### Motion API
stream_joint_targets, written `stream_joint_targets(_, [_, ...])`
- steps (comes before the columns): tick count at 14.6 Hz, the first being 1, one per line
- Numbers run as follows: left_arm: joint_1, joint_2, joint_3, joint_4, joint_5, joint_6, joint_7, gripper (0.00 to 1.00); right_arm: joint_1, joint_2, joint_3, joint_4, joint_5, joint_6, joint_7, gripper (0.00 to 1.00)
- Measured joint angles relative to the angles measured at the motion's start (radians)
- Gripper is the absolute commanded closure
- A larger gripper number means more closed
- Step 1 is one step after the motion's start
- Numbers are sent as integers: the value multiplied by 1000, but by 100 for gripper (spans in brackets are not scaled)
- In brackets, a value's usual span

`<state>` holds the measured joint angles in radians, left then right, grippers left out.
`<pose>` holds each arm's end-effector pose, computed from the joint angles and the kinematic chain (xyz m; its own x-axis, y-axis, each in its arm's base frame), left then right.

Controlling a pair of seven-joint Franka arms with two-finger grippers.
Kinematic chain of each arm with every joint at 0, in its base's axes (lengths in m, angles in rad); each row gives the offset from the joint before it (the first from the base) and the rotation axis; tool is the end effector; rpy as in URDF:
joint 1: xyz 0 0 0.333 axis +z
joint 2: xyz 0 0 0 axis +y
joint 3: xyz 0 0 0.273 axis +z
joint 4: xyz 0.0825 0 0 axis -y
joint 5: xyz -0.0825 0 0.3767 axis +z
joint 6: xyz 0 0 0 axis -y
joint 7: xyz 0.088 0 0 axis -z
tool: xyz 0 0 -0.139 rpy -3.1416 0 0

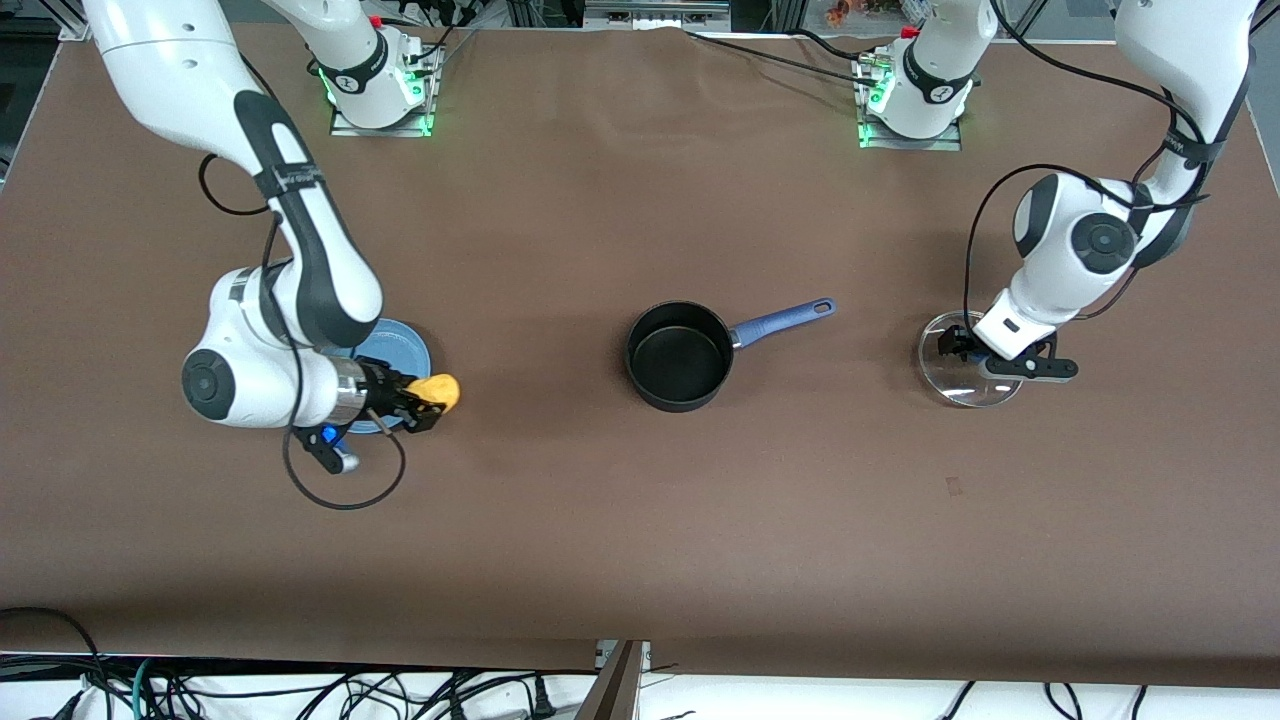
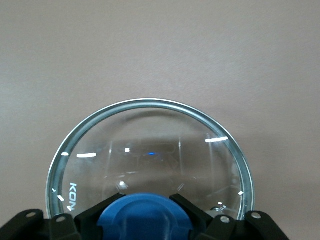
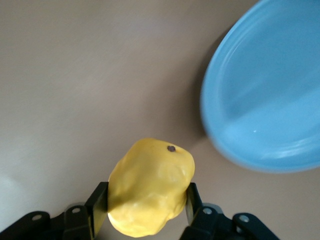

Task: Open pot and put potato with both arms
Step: 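Carry the potato over the saucepan and release it inside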

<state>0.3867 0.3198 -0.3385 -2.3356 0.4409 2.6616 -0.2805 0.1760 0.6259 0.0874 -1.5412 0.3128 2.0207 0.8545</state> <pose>0.5047 0.0065 0.1429 0.9977 -0.0447 0.0516 -0.0394 -0.9942 -0.0999 0.6264 0.1915 0.2185 0.6893 -0.6401 -0.3392 -0.6976 -0.7129 -0.0722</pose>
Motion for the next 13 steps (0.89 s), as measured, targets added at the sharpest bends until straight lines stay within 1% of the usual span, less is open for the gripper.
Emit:
stream_joint_targets(1, [0,10,-3,0,54,3,-55,79,18,0,12,15,0,0,58,50])
stream_joint_targets(2, [0,18,-4,0,77,8,-82,79,43,0,17,25,0,3,113,50])
stream_joint_targets(6, [3,32,-3,0,86,22,-93,79,171,10,24,49,10,100,335,50])
stream_joint_targets(9, [20,45,-1,0,87,38,-94,76,264,25,27,80,32,175,497,49])
stream_joint_targets(11, [29,53,-1,0,87,48,-94,74,334,40,29,105,33,232,610,45])
stream_joint_targets(12, [30,54,-2,0,87,49,-94,68,368,50,29,112,33,272,661,42])
stream_joint_targets(13, [30,54,-2,0,87,49,-94,61,401,62,29,117,33,316,708,30])
